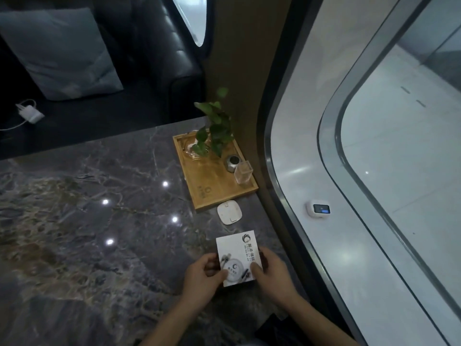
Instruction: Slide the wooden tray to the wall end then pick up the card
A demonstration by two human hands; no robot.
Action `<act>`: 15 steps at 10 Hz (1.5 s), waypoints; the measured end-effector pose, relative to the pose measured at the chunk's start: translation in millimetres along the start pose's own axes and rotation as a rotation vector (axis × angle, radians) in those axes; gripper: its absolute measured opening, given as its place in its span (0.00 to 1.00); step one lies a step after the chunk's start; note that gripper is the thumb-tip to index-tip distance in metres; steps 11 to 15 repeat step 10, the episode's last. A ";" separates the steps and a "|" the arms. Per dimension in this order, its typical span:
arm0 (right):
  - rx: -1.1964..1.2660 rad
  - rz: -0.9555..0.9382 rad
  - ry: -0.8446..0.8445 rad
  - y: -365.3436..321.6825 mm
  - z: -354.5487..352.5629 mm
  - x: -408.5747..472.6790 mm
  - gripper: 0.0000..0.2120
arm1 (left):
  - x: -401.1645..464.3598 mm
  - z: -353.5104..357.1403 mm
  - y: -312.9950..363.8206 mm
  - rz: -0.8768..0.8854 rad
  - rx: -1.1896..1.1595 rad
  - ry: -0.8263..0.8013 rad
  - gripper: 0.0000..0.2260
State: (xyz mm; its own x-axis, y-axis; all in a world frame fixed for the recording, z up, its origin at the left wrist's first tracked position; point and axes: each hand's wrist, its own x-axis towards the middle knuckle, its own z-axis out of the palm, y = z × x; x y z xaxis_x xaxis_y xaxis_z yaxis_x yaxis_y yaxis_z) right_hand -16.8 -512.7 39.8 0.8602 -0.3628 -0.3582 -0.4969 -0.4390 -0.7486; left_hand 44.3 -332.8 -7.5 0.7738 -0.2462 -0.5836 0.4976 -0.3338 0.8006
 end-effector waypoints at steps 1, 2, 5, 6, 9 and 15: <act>0.033 -0.006 0.010 5.8 -10.1 11.2 0.19 | 11.7 16.3 8.4 -0.040 -0.044 -0.028 0.14; 0.016 -0.009 0.044 9.1 -17.4 19.3 0.21 | 22.4 29.2 14.9 -0.081 -0.087 -0.066 0.13; -0.046 0.031 0.037 13.5 -27.0 40.6 0.29 | 37.7 54.5 32.1 -0.097 -0.100 -0.121 0.14; -0.067 0.018 0.014 15.6 -26.6 46.7 0.26 | 38.7 57.1 36.4 -0.049 -0.062 -0.130 0.16; -0.256 -0.041 0.001 17.6 -18.3 56.5 0.30 | 37.3 53.2 40.7 0.016 0.006 -0.173 0.17; -0.337 -0.100 0.031 14.3 -17.9 54.7 0.30 | 32.5 51.2 41.2 0.009 0.010 -0.176 0.16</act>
